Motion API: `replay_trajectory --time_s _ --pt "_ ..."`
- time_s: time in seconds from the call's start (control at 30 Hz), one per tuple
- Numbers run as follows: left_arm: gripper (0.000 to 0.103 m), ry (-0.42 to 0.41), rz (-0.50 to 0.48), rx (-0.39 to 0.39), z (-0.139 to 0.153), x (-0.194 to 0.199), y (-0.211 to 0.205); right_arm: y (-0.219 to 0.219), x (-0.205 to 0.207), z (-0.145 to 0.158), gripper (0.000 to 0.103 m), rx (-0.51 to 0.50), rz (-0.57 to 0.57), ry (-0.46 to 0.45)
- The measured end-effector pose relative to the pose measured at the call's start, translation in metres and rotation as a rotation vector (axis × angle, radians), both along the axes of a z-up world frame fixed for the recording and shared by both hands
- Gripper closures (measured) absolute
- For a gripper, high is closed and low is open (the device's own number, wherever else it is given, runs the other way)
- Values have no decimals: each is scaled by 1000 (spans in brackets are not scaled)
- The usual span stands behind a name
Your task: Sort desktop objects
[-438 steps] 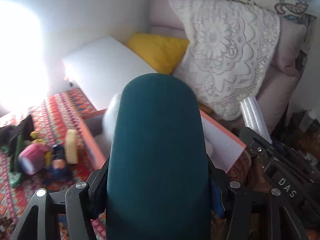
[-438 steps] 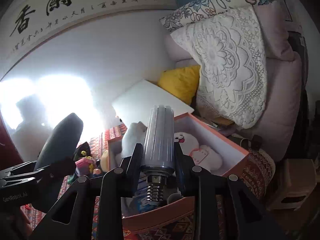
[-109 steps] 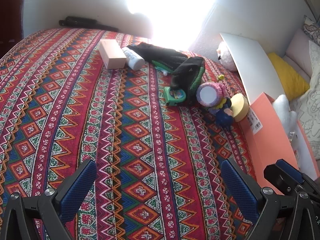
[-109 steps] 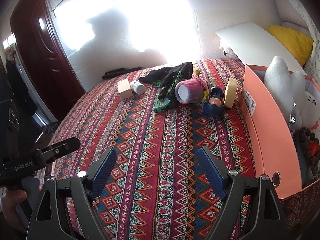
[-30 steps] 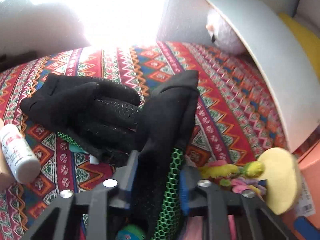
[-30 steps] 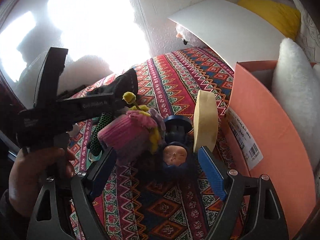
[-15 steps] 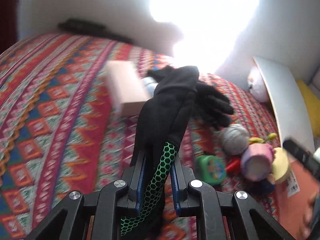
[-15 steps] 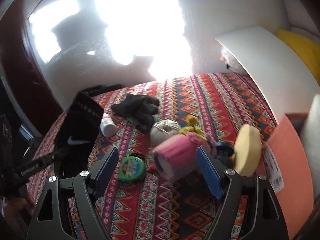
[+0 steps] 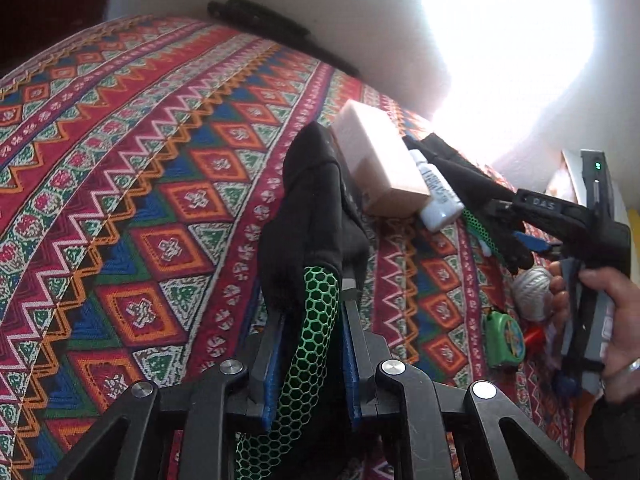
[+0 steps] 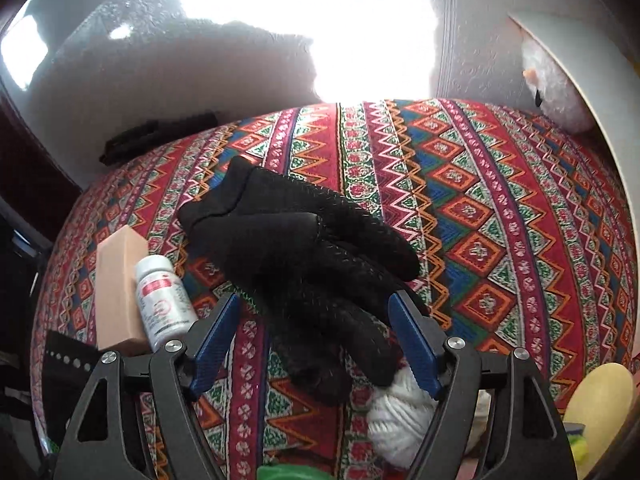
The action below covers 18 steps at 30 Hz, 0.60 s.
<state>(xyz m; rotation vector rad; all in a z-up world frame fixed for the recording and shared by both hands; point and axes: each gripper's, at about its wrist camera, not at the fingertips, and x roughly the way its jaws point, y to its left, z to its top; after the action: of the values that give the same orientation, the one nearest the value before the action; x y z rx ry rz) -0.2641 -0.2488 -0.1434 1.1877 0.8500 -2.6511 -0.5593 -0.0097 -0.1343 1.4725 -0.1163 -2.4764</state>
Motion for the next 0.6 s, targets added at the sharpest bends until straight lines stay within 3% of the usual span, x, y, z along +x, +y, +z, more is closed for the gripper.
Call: replay_trajectory --time_s 0.07,0.13,0.3,0.6 --pt "85 -2 3 11 -3 2 -2 -4 -9 -9 84 -2 6 -31" --pt "85 6 5 18 -3 4 -2 -5 -4 -4 90 -13 13 -6" --pt "85 54 -24 29 17 17 6 1 52 36 92 -81 36 93" --pt "85 126 -89 -15 72 82 34 16 220 124 92 -203 117 246"
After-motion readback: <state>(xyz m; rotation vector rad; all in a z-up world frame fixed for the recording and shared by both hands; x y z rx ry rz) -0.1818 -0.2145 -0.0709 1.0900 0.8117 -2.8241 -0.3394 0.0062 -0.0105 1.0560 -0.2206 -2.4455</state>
